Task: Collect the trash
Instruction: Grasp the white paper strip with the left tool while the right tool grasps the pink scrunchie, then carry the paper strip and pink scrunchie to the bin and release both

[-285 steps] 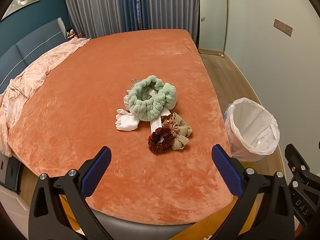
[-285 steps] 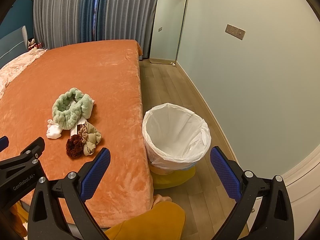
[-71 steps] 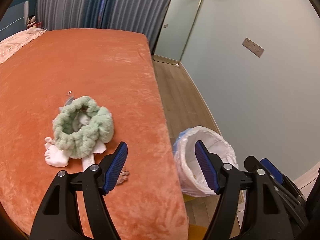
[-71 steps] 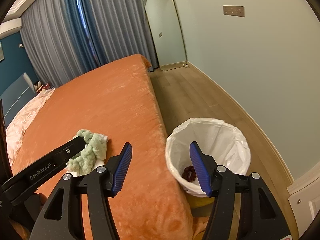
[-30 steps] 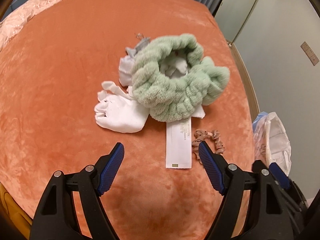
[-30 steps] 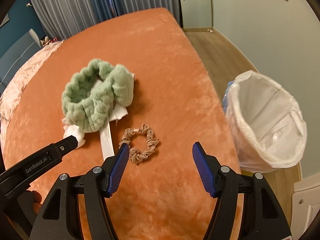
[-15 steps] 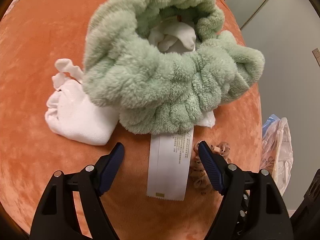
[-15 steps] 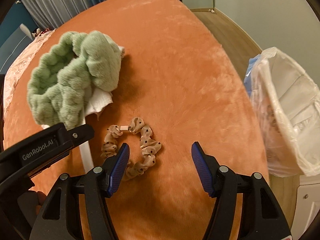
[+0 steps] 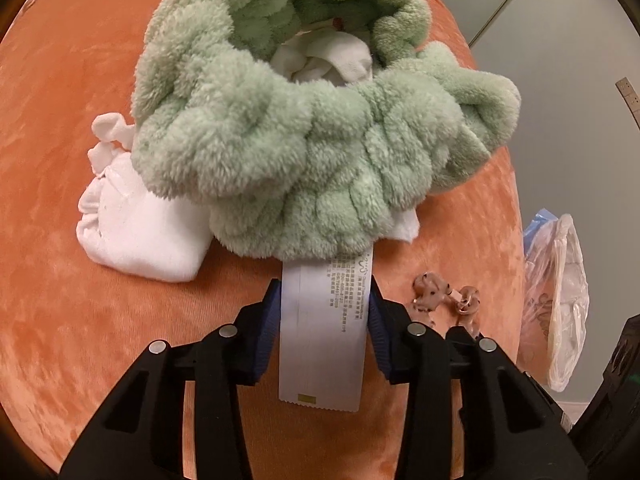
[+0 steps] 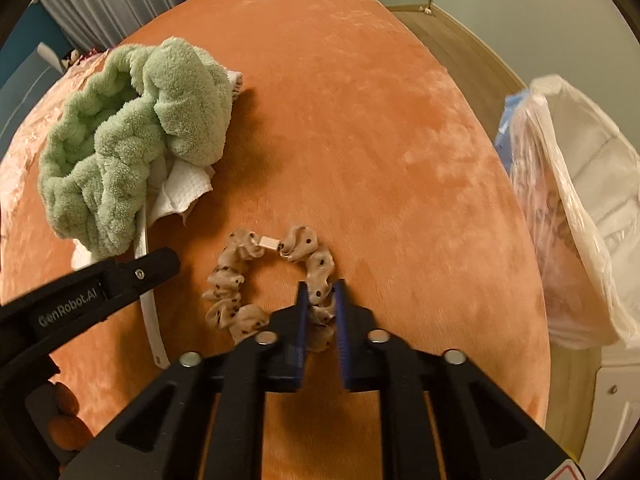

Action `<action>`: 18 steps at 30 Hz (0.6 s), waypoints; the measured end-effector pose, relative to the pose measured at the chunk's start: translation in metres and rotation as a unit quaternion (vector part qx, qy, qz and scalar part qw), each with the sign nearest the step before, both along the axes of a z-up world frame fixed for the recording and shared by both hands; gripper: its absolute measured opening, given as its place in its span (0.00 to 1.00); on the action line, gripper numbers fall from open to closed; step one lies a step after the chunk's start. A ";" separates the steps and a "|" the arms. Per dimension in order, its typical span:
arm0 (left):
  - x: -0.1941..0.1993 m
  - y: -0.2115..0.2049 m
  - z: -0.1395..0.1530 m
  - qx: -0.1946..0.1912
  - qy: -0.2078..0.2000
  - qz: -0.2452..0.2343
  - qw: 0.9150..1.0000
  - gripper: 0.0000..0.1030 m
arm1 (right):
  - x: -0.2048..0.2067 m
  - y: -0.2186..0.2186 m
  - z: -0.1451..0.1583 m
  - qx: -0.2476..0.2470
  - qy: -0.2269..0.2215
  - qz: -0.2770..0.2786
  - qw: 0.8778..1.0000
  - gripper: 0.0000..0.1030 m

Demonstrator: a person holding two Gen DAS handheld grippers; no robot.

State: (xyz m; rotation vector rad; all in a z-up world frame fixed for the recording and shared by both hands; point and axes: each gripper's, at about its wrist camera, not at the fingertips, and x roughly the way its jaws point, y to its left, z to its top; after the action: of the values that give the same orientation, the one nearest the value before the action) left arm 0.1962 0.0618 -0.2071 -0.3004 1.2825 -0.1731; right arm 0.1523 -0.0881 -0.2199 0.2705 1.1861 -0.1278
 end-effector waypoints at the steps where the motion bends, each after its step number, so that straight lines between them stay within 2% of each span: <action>1: -0.003 -0.001 0.002 -0.004 0.000 0.000 1.000 0.37 | -0.001 -0.004 0.003 0.005 -0.001 -0.002 1.000 0.09; 9: -0.042 -0.006 0.027 -0.037 -0.002 0.003 0.999 0.37 | -0.037 -0.019 0.054 0.021 -0.054 -0.023 0.998 0.09; 18: -0.086 -0.010 0.056 -0.030 -0.014 -0.001 0.999 0.37 | -0.068 -0.035 0.109 0.024 -0.111 -0.034 0.993 0.09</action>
State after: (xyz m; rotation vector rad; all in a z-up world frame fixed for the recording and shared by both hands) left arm 0.1102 0.0515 -0.1513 -0.3471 1.2513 -0.2168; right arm 0.0843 -0.1230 -0.1110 0.3577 0.9600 -0.1261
